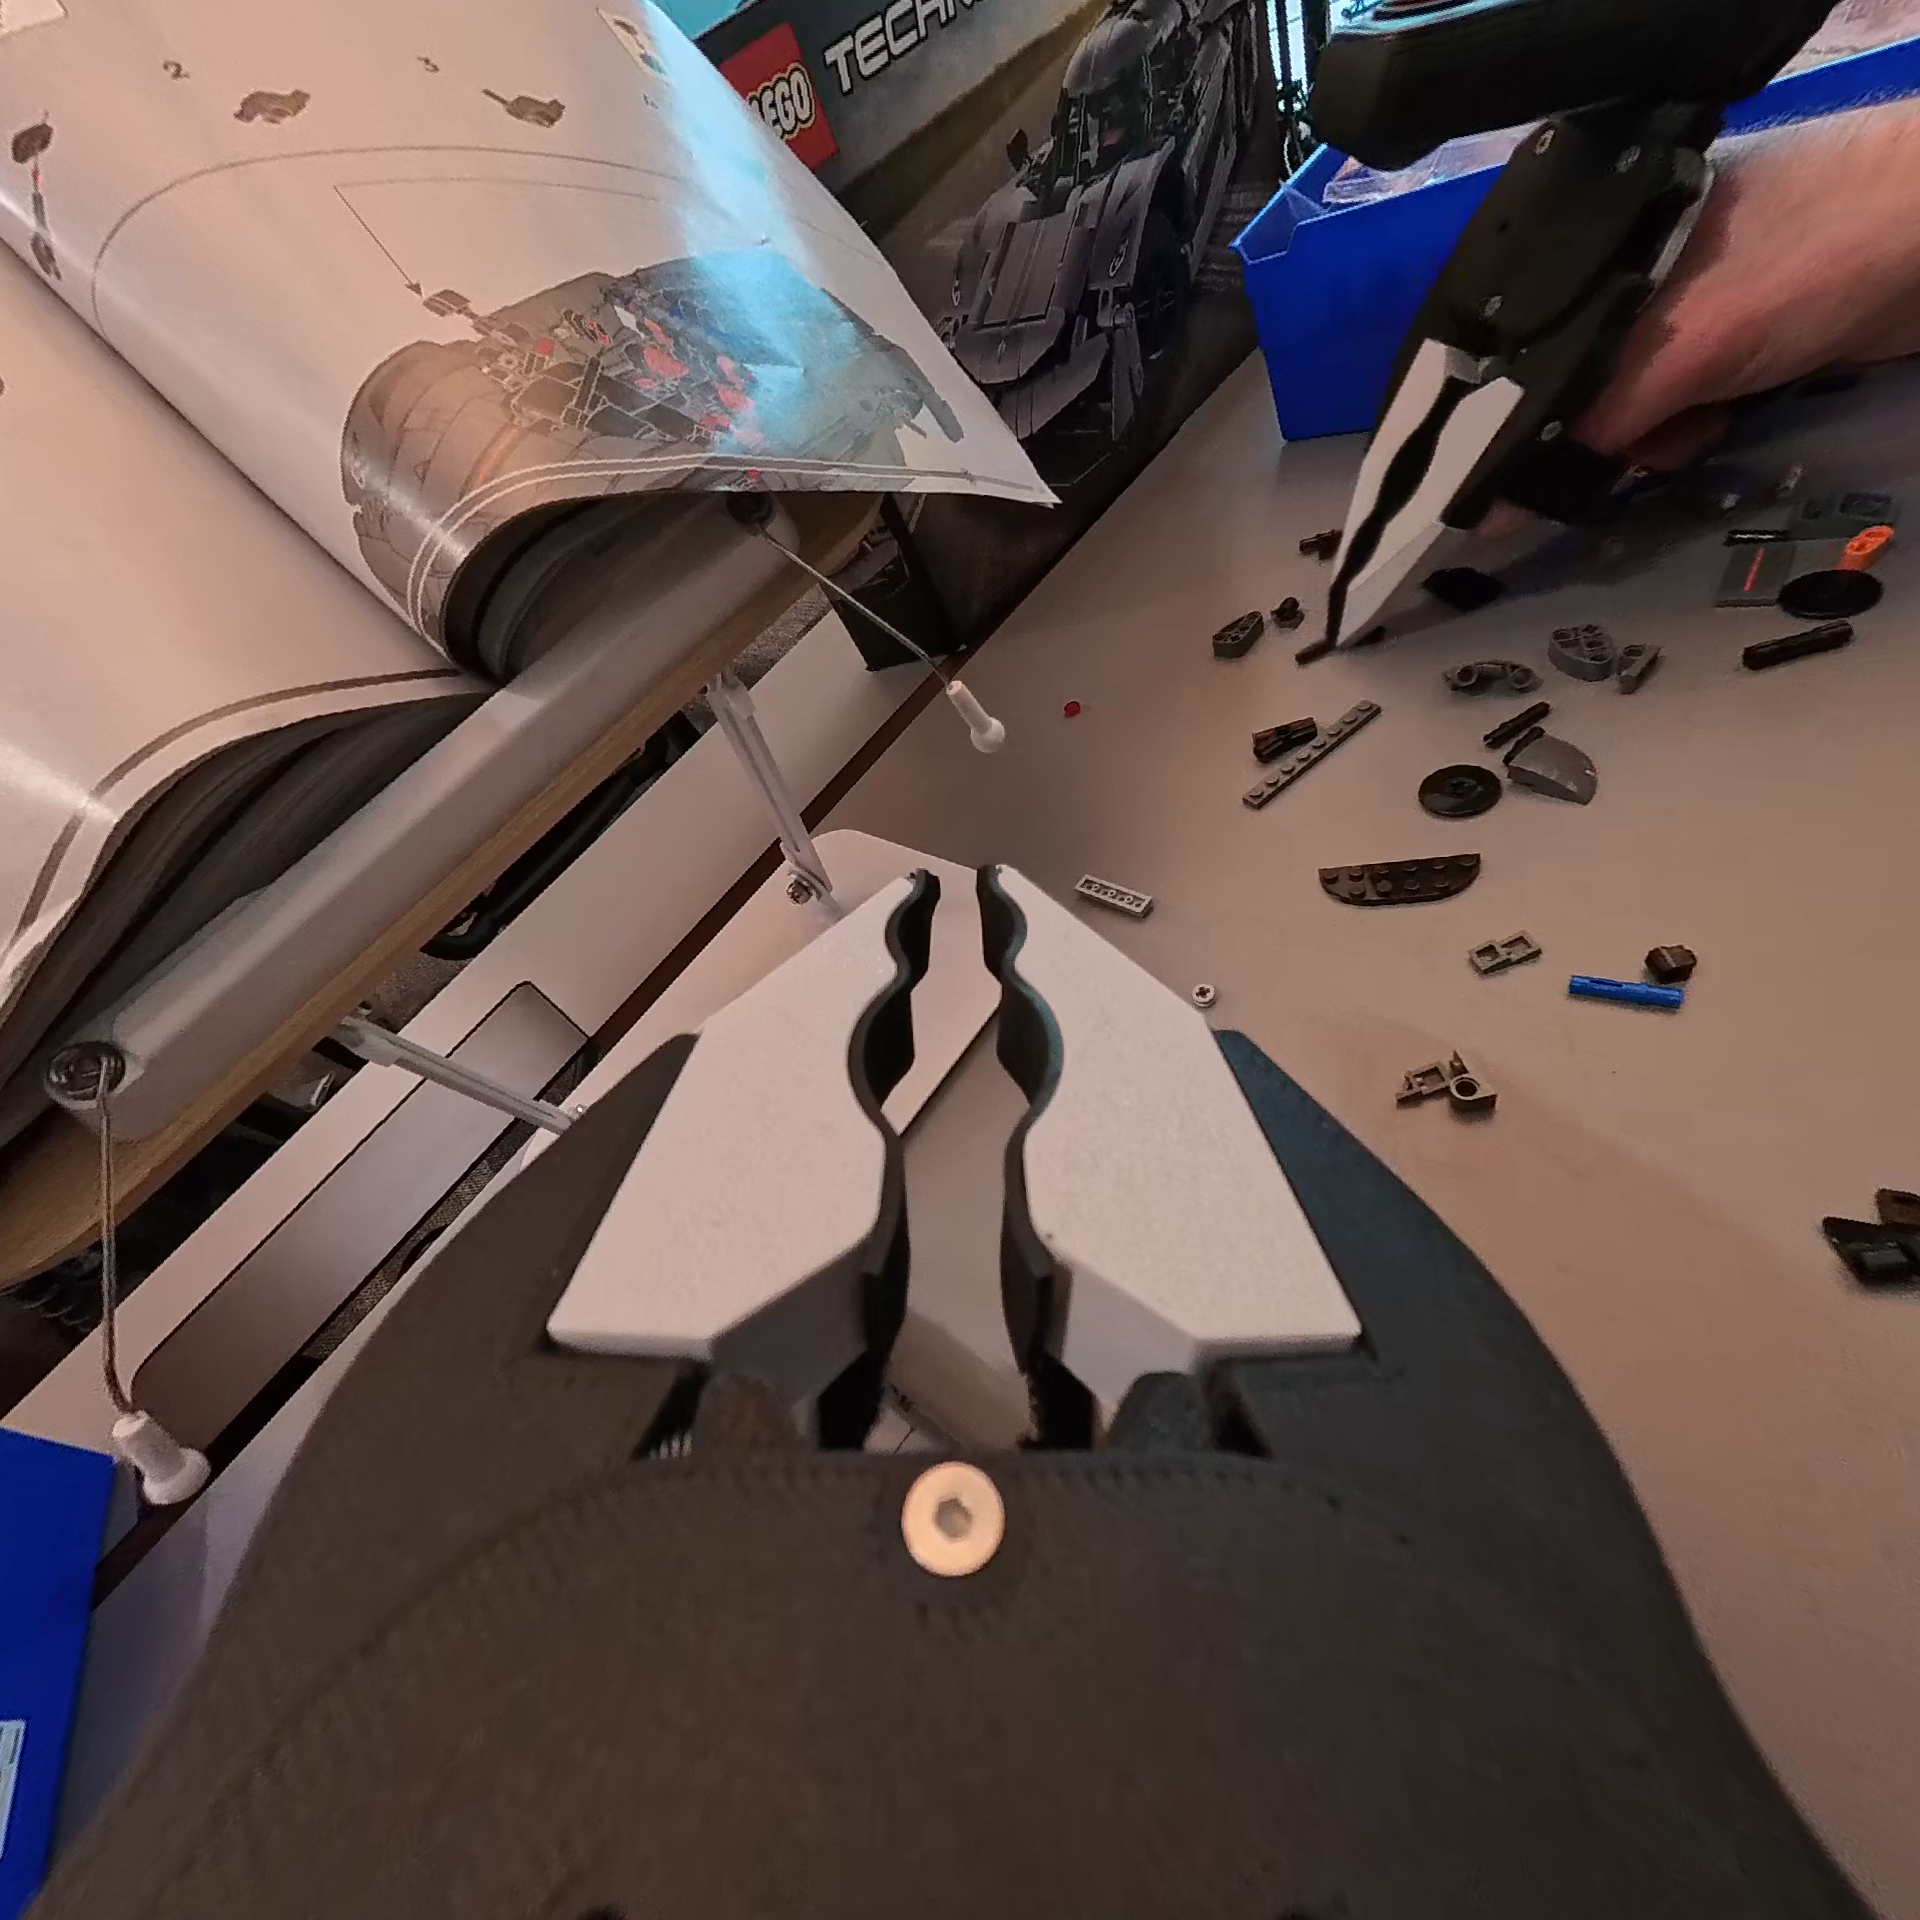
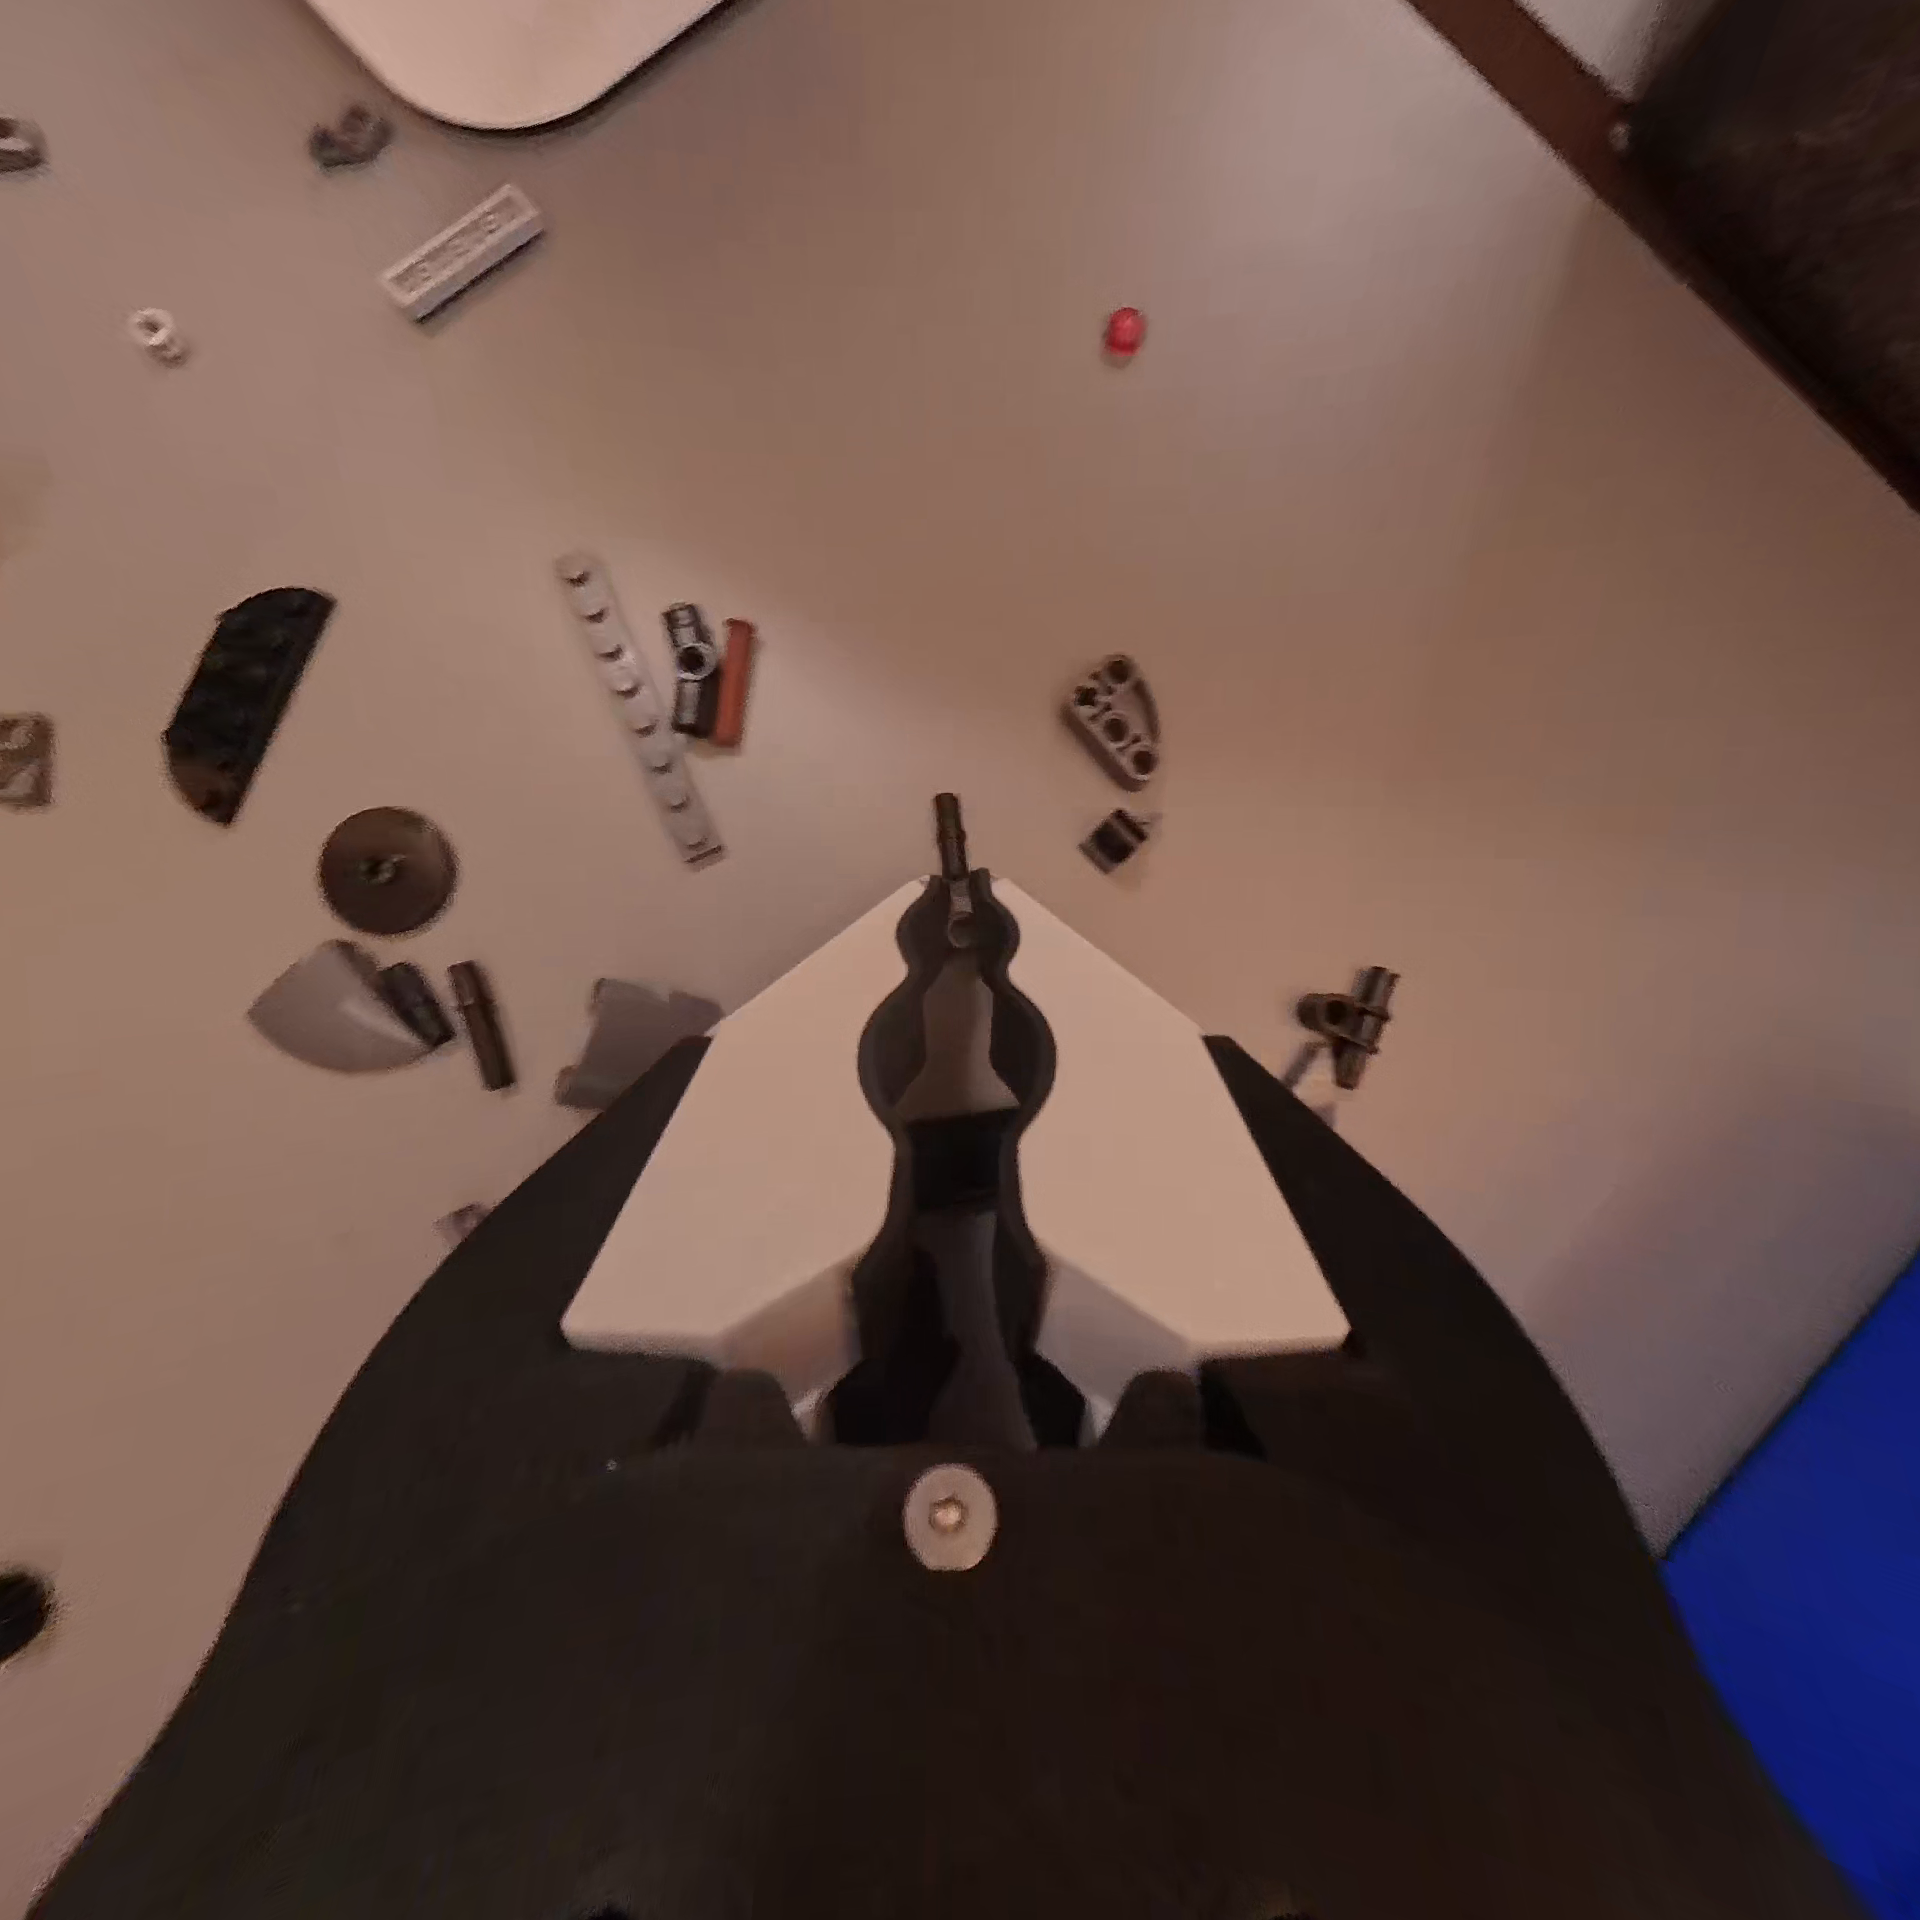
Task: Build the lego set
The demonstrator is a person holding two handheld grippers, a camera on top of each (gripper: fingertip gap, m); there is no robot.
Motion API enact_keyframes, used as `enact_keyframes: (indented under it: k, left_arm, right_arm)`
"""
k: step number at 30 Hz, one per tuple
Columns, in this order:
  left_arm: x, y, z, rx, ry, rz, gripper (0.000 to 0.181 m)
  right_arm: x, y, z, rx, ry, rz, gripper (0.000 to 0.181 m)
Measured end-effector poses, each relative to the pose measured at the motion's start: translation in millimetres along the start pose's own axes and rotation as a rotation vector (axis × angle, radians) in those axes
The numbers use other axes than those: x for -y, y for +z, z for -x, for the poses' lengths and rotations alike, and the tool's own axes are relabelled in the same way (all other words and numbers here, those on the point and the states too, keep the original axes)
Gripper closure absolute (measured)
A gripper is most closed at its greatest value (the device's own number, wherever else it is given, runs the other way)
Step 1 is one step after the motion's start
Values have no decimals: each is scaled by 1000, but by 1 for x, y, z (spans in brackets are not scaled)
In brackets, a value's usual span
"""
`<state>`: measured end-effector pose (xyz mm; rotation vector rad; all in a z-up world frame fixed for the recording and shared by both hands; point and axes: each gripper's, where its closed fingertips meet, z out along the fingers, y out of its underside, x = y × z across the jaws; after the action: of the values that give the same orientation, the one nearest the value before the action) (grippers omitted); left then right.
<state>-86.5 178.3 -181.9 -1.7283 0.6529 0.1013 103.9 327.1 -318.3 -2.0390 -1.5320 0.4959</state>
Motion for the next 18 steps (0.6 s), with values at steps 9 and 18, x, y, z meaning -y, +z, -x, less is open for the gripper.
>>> enact_keyframes:
  k: [9,18]
  left_arm:
    - [-1,1,-1,-6,1,5,174]
    - [-2,1,-1,-6,2,10,175]
  right_arm:
    - [6,-24,55,154,-157,-10,159]
    - [-12,-13,99,309,-304,91,171]
